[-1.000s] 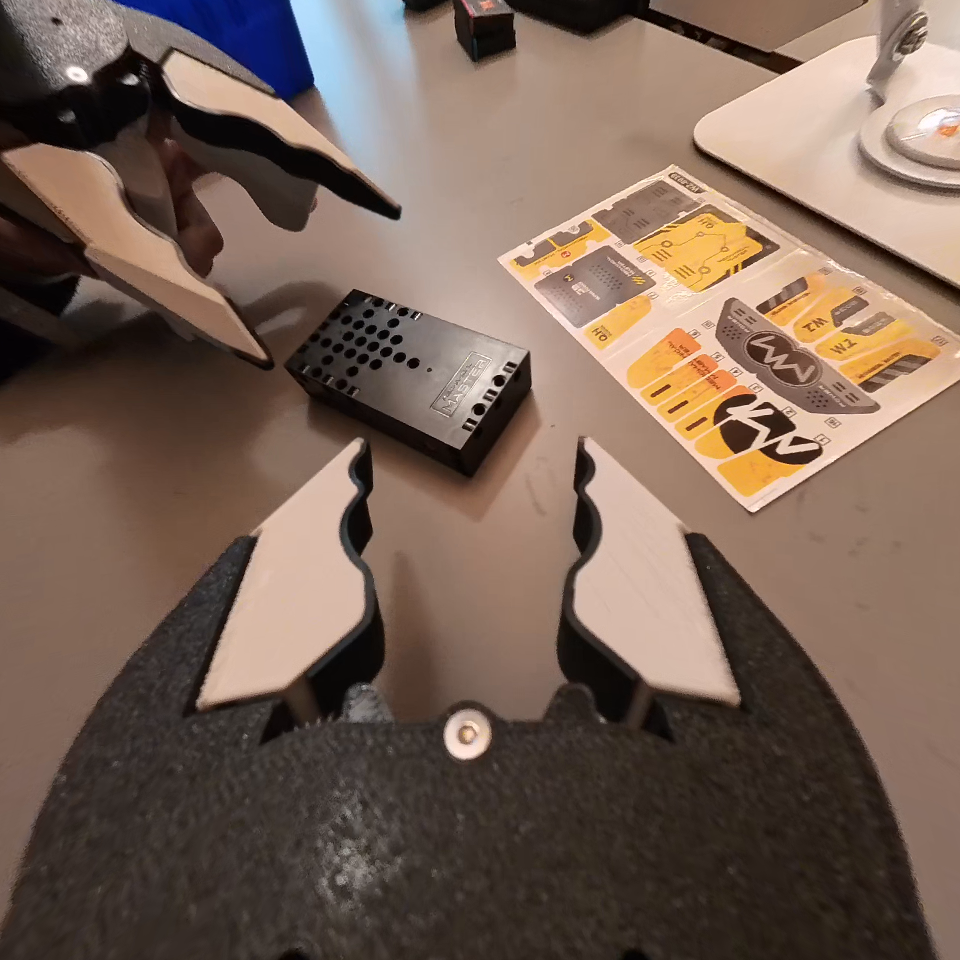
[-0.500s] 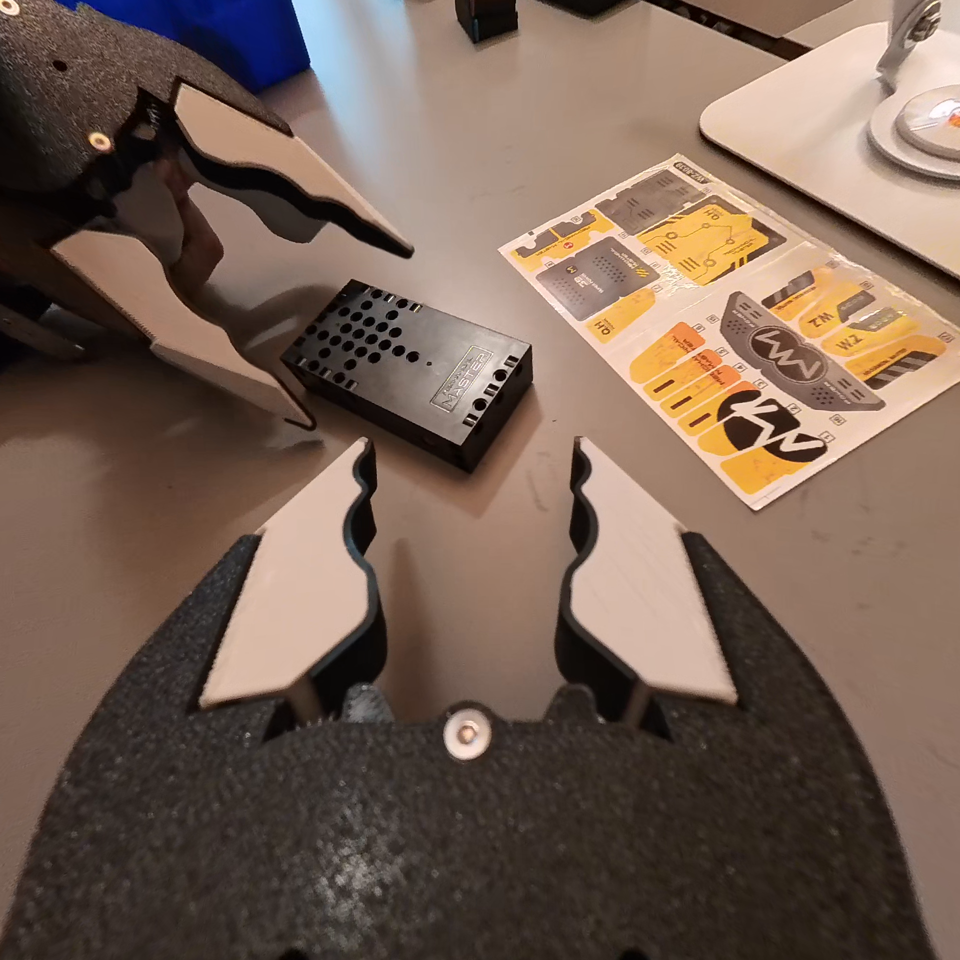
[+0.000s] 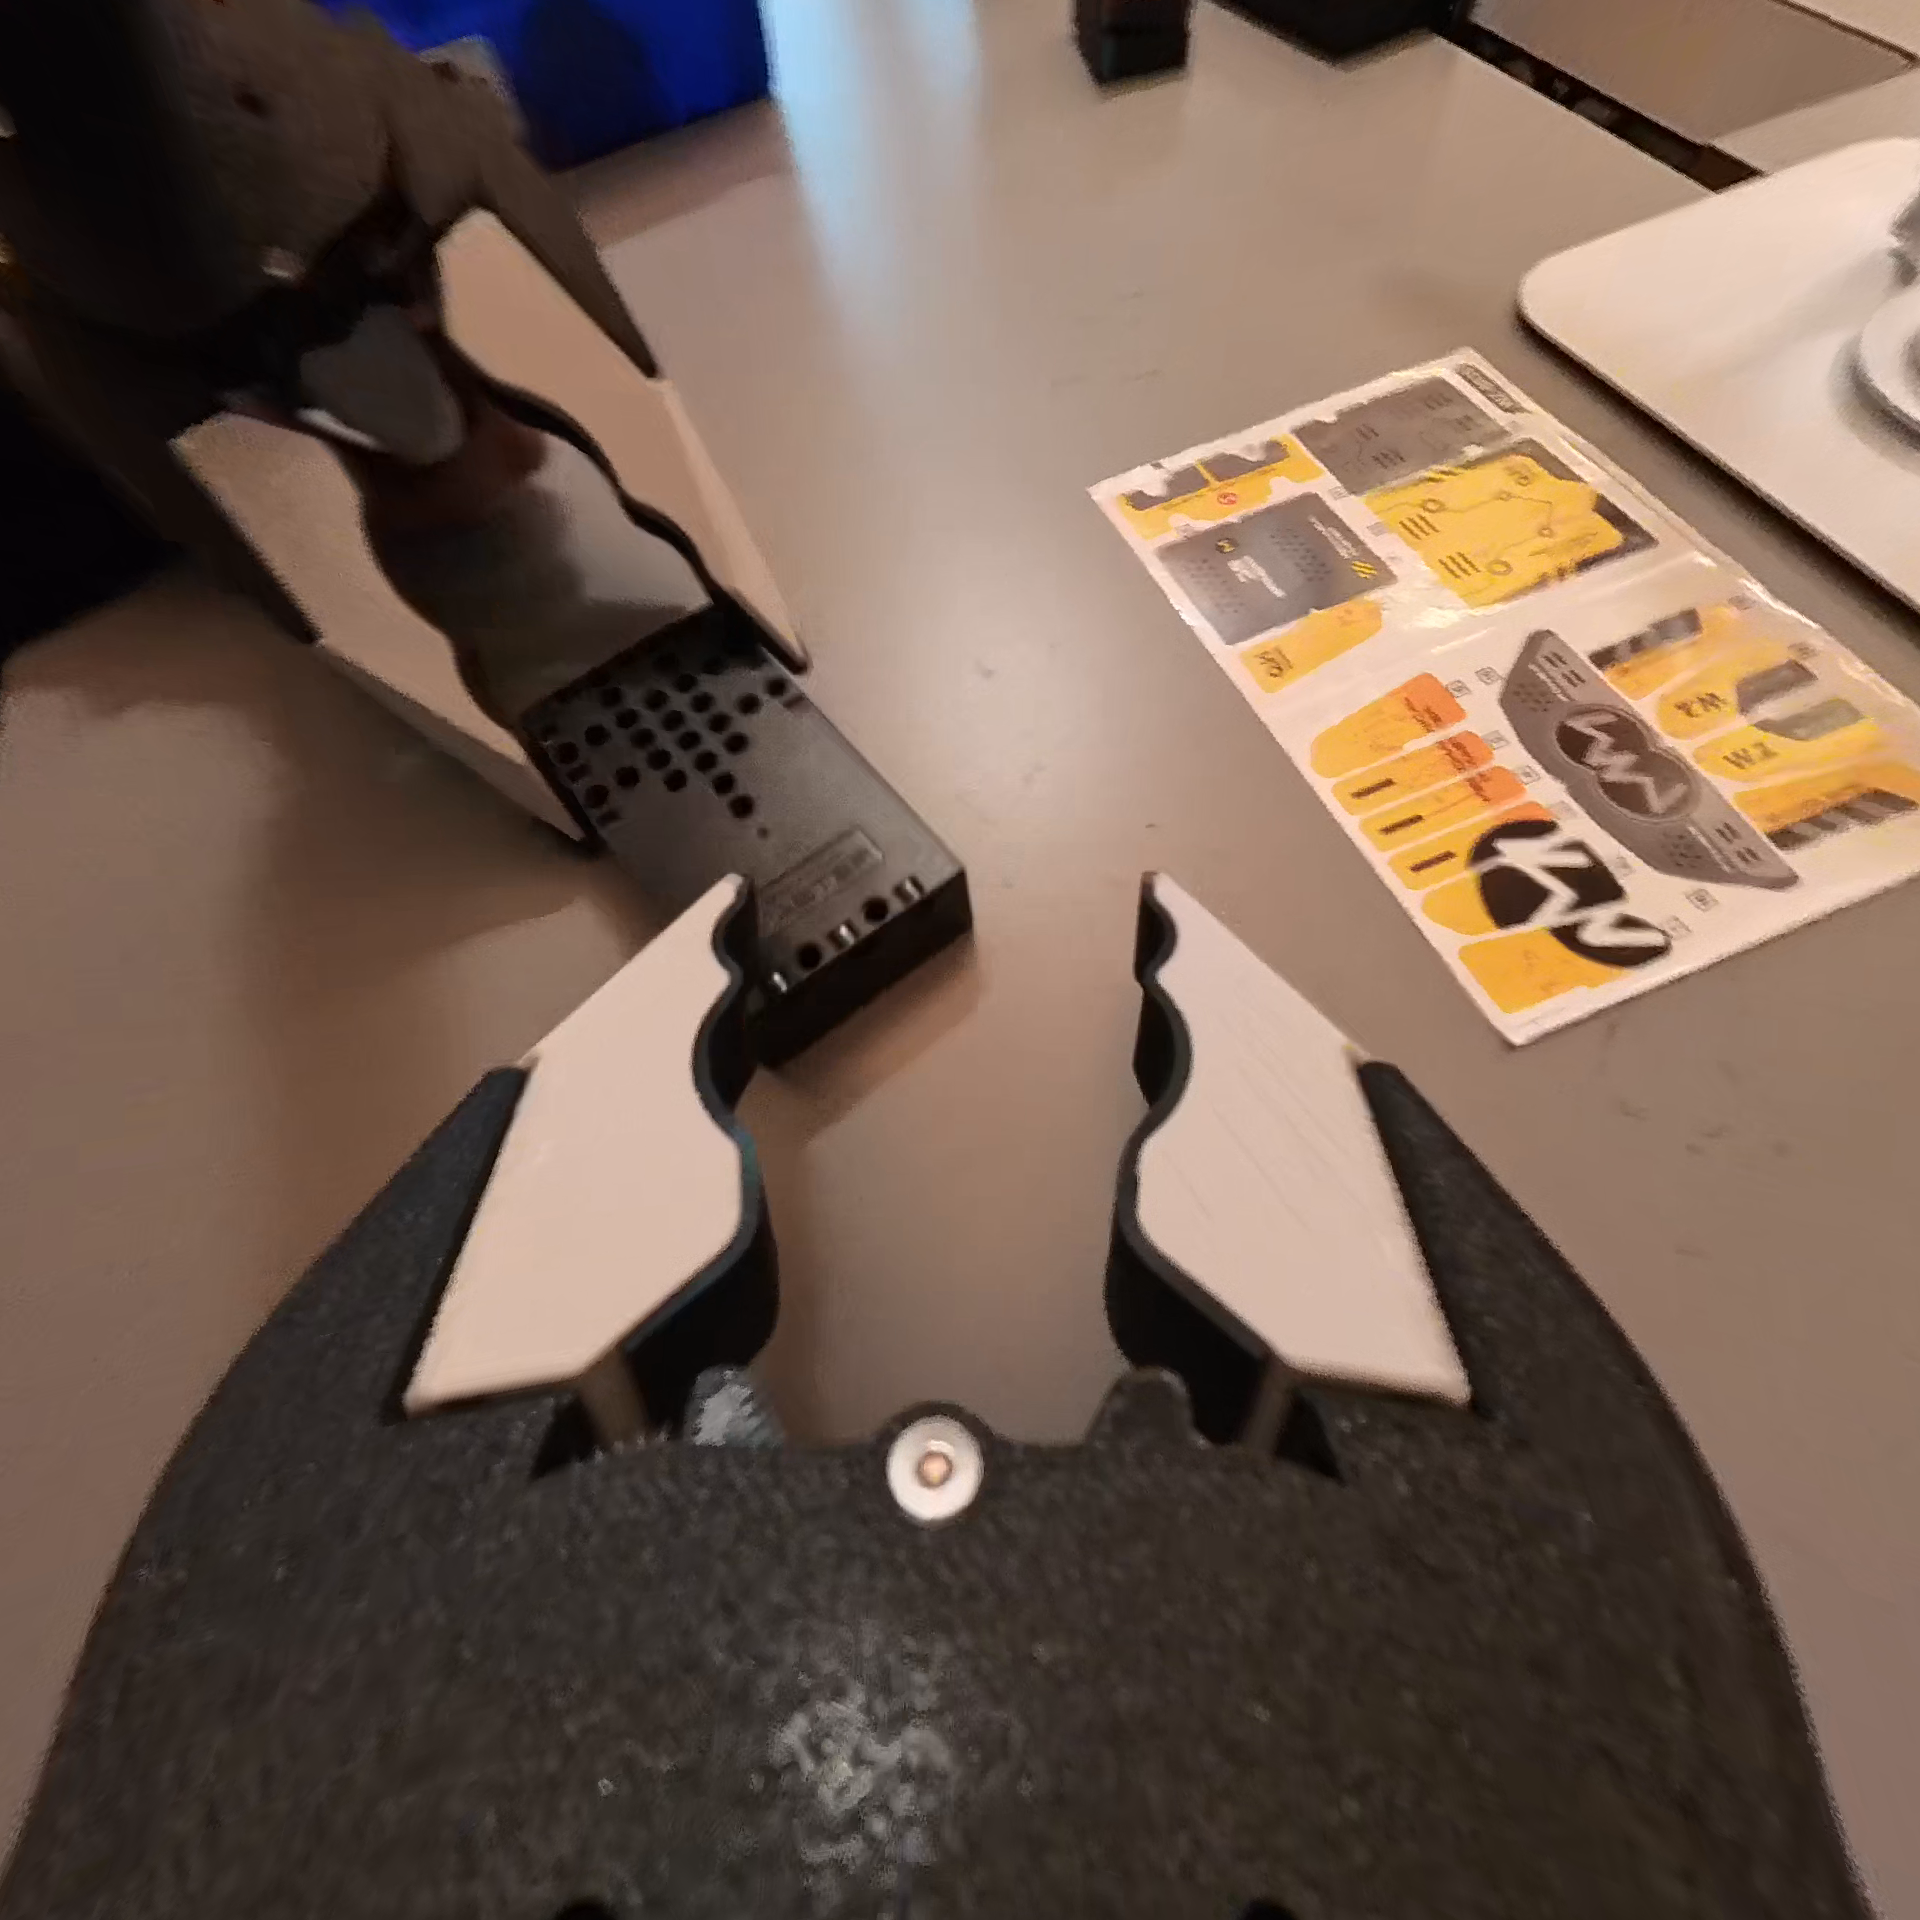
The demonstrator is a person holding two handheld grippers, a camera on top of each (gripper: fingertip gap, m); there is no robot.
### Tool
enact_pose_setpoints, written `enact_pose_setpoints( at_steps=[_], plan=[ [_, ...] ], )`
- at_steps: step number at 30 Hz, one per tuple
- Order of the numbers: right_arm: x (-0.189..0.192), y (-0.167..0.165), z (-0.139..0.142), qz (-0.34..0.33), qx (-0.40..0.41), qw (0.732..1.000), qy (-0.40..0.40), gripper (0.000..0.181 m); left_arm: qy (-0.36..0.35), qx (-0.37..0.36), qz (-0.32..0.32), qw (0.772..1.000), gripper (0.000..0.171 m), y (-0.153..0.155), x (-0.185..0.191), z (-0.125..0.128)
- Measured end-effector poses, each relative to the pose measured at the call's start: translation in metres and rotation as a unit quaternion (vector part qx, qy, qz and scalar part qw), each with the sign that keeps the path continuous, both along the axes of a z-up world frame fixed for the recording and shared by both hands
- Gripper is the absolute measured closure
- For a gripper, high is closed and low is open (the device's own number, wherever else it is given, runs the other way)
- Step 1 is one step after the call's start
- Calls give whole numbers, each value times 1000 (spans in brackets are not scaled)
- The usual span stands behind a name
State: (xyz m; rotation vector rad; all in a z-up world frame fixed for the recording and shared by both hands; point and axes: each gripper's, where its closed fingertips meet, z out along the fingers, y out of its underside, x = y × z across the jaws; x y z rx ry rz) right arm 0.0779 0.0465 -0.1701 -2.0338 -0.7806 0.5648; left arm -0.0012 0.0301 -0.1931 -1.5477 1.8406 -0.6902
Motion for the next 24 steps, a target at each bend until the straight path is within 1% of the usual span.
enact_pose_setpoints(
  at_steps=[1, 3, 5, 10, 13, 19, 22, 24],
  plan=[
    [-4, -7, 4, 26, 3, 1000, 12, 110, 0, 1, -21, 1000, 108, -7, -1, 0],
    [-12, -25, 12, 82, 6, 996, 38, 110, 0, 9, -42, 999, 108, -13, -2, 0],
    [-16, -34, 14, 107, 10, 993, 41, 110, 0, 8, -47, 999, 108, -15, -2, 0],
    [-26, -41, 5, 130, 16, 991, 14, 109, -1, 9, -69, 998, 108, -21, -4, 0],
    [-32, -47, 1, 150, 16, 989, 1, 109, 0, 10, -67, 998, 107, -21, -4, 0],
    [-34, -46, -10, 146, 11, 988, -39, 109, 0, 14, -64, 998, 107, -20, -4, -1],
    [-34, -45, -16, 141, 12, 988, -60, 113, -4, 20, -50, 999, 102, -16, -3, 0],
    [-33, -45, -17, 143, 16, 987, -67, 117, -16, 23, -26, 999, 91, -8, -2, 4]
  ],
)
